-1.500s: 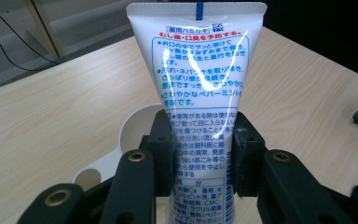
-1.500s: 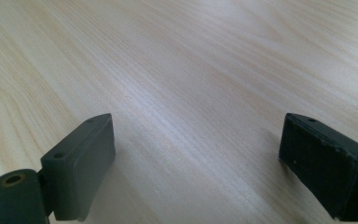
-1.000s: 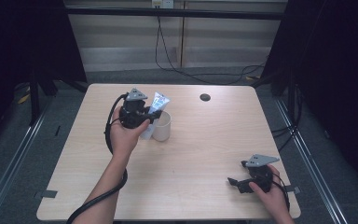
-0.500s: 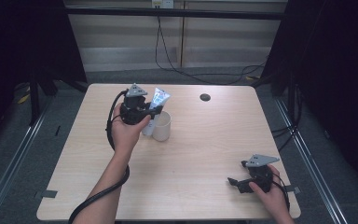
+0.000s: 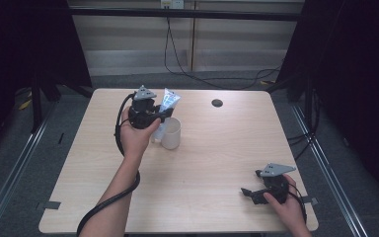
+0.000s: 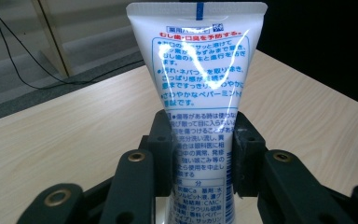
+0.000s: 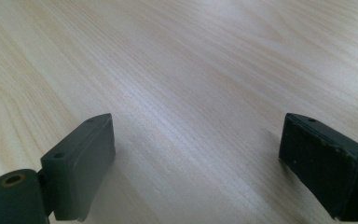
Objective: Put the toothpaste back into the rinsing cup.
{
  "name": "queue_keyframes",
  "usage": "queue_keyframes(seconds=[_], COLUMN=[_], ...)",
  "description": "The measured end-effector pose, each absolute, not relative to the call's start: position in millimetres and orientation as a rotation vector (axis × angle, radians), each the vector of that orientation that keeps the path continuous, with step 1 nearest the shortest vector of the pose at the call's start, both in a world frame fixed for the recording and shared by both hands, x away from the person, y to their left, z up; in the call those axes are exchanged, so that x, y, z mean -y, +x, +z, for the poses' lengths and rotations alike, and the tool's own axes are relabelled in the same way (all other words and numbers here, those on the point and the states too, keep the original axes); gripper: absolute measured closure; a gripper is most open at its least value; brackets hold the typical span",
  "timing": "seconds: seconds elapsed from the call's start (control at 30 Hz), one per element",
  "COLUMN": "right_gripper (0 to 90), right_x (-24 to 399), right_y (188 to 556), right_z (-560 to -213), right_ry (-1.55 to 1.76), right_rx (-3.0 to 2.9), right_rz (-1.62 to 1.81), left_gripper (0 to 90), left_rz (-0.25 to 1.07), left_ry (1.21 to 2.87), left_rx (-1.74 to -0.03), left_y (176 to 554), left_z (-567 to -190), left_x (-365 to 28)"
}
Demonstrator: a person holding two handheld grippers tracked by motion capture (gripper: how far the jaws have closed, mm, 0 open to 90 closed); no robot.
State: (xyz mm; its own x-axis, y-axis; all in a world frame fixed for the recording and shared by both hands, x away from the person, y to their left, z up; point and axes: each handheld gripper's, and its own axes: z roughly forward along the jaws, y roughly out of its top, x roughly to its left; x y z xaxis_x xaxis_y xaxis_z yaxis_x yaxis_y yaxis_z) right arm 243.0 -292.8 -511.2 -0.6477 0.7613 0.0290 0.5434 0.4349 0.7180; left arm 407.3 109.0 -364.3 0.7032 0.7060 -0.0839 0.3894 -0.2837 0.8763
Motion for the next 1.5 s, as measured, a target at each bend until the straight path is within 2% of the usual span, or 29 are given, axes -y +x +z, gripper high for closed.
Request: queue_keyframes(seconds=[0.83,1.5], right_gripper=[10.0,10.1], right_x=[293,292], right_y=[243,243], right_z=[-511,-511], right_ry=[1.118,1.116], right_rx=[-2.397,-2.399], right_rz=[1.034,1.036], left_gripper=[66.5,66.2], left_rz=[0.361,0.391], left_ry=[1.824,1.848], left_rx=[-0.878,-0.881], left_y=[428,442], left_z=[-374,-396], left_x=[-103,-86])
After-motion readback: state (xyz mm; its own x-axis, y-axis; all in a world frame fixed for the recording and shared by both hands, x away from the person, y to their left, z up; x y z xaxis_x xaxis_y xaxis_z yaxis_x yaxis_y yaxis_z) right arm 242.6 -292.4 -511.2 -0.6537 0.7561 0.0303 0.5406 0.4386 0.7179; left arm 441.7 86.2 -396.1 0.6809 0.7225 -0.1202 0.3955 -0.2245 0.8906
